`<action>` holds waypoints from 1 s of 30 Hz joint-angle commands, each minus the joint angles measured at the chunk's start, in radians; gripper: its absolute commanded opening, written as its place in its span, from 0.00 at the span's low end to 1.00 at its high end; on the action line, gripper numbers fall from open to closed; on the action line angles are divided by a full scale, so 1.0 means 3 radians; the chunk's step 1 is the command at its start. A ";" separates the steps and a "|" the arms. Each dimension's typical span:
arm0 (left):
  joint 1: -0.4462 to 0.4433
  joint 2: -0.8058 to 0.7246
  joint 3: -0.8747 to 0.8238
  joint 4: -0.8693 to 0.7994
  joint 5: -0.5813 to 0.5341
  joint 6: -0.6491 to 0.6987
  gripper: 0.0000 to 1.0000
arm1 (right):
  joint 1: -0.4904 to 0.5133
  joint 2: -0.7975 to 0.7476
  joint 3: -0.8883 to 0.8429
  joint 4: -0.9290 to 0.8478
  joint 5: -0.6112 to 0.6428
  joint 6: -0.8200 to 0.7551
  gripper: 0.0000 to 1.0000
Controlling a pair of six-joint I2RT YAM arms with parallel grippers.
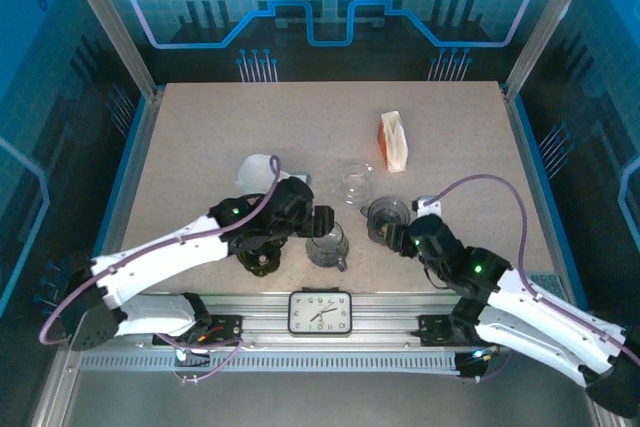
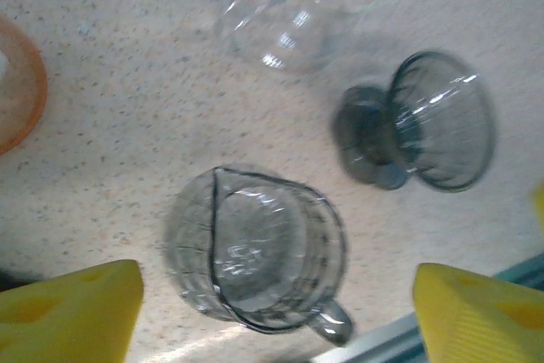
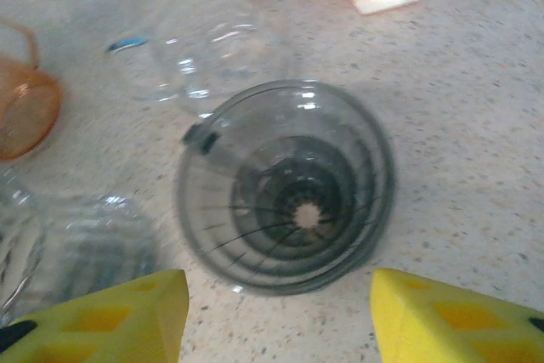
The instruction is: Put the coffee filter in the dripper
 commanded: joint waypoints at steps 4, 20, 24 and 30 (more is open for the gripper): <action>-0.0015 -0.0624 -0.0128 0.0135 -0.0095 0.0060 0.99 | -0.0850 0.0392 0.0151 0.0100 -0.0836 -0.0077 0.55; -0.0020 -0.1969 -0.0889 0.0229 -0.0552 0.0115 0.99 | -0.1273 0.1353 0.0307 0.0512 -0.1259 -0.0200 0.25; -0.0018 -0.2062 -0.0916 0.0161 -0.0557 0.0102 0.99 | -0.1339 0.1292 0.0308 0.0406 -0.1296 -0.0233 0.09; -0.0018 -0.2071 -0.0913 0.0088 -0.0567 0.0089 0.99 | -0.1450 0.1025 0.0402 0.0141 -0.1477 -0.0331 0.00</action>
